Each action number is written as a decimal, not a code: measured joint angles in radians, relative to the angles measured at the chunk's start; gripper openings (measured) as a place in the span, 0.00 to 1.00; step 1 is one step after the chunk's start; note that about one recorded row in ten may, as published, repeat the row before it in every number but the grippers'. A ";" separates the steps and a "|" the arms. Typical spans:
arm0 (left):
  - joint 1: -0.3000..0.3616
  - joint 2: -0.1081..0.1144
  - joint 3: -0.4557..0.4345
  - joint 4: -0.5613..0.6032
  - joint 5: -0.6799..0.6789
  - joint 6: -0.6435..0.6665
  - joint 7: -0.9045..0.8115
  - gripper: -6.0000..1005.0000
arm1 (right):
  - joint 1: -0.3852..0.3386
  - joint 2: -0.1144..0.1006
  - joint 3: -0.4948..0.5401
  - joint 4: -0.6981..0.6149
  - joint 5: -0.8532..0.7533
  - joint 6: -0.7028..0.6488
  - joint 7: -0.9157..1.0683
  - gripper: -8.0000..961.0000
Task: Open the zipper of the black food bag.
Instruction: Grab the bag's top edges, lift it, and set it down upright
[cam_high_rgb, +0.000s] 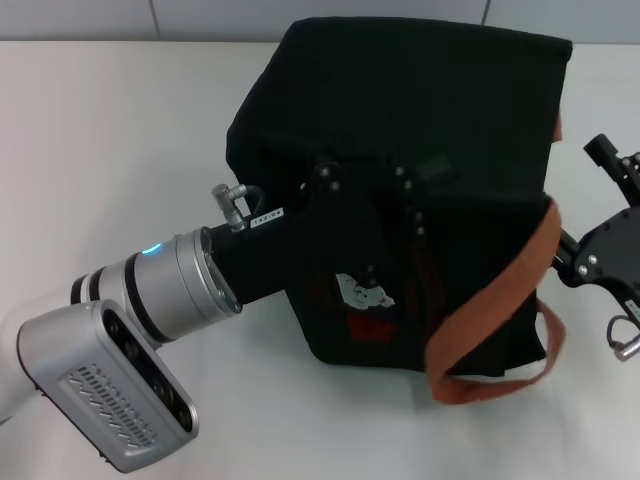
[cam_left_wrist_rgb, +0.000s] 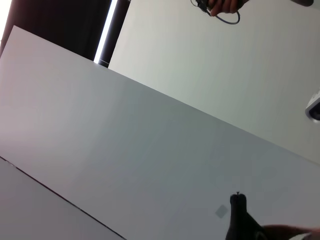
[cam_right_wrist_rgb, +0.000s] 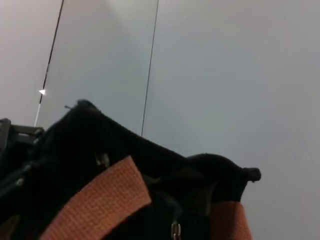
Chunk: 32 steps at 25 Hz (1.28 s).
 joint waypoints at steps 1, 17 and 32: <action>-0.001 0.000 0.000 0.000 0.000 0.000 0.000 0.10 | 0.004 0.000 0.001 0.001 0.000 0.005 0.000 0.86; -0.005 0.002 0.002 -0.006 0.000 0.001 -0.002 0.10 | 0.011 -0.001 -0.023 -0.015 -0.036 0.009 -0.037 0.86; -0.006 0.000 0.002 -0.011 0.002 0.001 -0.003 0.10 | 0.027 -0.005 -0.037 0.003 -0.082 0.000 -0.071 0.86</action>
